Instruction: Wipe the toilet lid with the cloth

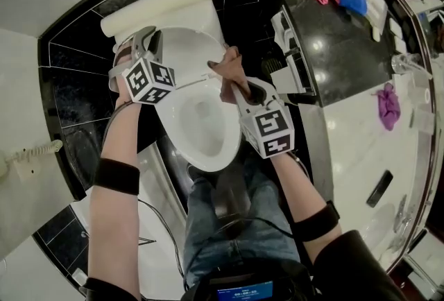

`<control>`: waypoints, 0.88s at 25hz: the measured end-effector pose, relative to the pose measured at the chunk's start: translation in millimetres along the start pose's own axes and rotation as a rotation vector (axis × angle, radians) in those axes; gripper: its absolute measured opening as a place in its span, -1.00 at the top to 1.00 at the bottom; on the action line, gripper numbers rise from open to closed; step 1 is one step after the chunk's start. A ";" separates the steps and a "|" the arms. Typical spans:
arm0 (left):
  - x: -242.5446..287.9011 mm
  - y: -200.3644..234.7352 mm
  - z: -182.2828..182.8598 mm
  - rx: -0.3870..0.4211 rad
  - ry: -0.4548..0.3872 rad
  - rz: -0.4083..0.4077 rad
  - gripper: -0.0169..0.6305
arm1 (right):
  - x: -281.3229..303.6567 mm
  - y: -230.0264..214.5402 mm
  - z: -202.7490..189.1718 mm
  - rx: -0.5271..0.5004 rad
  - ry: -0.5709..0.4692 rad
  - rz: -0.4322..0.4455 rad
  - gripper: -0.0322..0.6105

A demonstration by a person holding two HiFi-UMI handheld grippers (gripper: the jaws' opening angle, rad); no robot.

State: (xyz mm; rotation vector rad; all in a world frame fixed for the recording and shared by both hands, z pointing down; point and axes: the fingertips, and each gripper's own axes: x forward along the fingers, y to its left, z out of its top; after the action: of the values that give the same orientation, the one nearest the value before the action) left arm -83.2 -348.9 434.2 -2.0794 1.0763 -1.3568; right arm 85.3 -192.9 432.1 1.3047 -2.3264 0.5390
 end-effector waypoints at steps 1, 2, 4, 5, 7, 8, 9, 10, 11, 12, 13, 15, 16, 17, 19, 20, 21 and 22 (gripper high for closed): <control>2.1 1.3 -0.7 -0.002 0.005 0.001 0.82 | 0.0 -2.0 -0.5 0.000 0.002 0.004 0.66; 4.7 2.8 -1.2 -0.005 0.011 0.003 0.82 | 0.0 -3.7 -1.5 0.002 0.005 0.008 0.66; 10.5 5.7 -2.4 -0.010 0.026 0.004 0.82 | -0.1 -5.9 -5.1 0.004 0.013 0.019 0.66; 13.6 7.0 -3.0 -0.013 0.033 0.002 0.82 | 0.1 -6.5 -7.5 0.004 0.018 0.025 0.66; 18.7 9.2 -4.0 -0.012 0.044 -0.003 0.81 | 2.0 -7.5 -11.8 0.002 0.030 0.037 0.66; 20.1 9.9 -4.0 -0.009 0.045 -0.005 0.81 | 3.5 -8.3 -13.1 0.000 0.034 0.043 0.66; 20.6 10.0 -3.8 -0.004 0.044 -0.005 0.81 | 5.2 -9.3 -13.7 -0.003 0.038 0.049 0.66; 20.4 9.9 -3.7 -0.001 0.042 -0.001 0.81 | 7.2 -10.3 -13.6 -0.005 0.040 0.054 0.66; 20.1 9.8 -3.8 0.000 0.041 0.005 0.81 | 9.3 -11.0 -13.0 -0.008 0.041 0.058 0.66; 20.1 10.1 -4.2 0.000 0.042 0.010 0.81 | 11.5 -11.4 -11.7 -0.011 0.040 0.062 0.66; 20.3 10.6 -4.3 0.000 0.043 0.013 0.81 | 13.4 -11.9 -10.1 -0.014 0.040 0.066 0.66; 20.6 10.7 -4.4 -0.001 0.045 0.011 0.81 | 15.6 -13.5 -6.6 -0.019 0.038 0.069 0.66; 20.3 10.9 -4.7 -0.002 0.045 0.009 0.81 | 16.2 -14.4 -4.8 -0.021 0.037 0.070 0.66; 19.7 11.3 -5.0 -0.005 0.047 0.007 0.80 | 16.7 -15.2 -3.1 -0.022 0.036 0.070 0.66; 17.1 12.4 -5.7 -0.013 0.054 0.008 0.78 | 16.4 -15.8 -0.6 -0.025 0.037 0.068 0.66; 14.6 13.0 -6.3 -0.018 0.058 0.010 0.77 | 15.8 -15.3 0.4 -0.026 0.038 0.067 0.66; 10.9 14.1 -6.9 -0.022 0.061 0.013 0.77 | 14.9 -14.6 1.5 -0.028 0.040 0.067 0.66; 5.9 15.7 -7.2 -0.029 0.062 0.017 0.77 | 13.7 -14.0 2.8 -0.030 0.041 0.066 0.66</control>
State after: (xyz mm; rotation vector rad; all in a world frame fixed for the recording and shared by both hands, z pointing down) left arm -94.2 -362.7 429.6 -2.0559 1.1427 -1.4133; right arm 90.5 -210.8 438.9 1.1962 -2.3410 0.5444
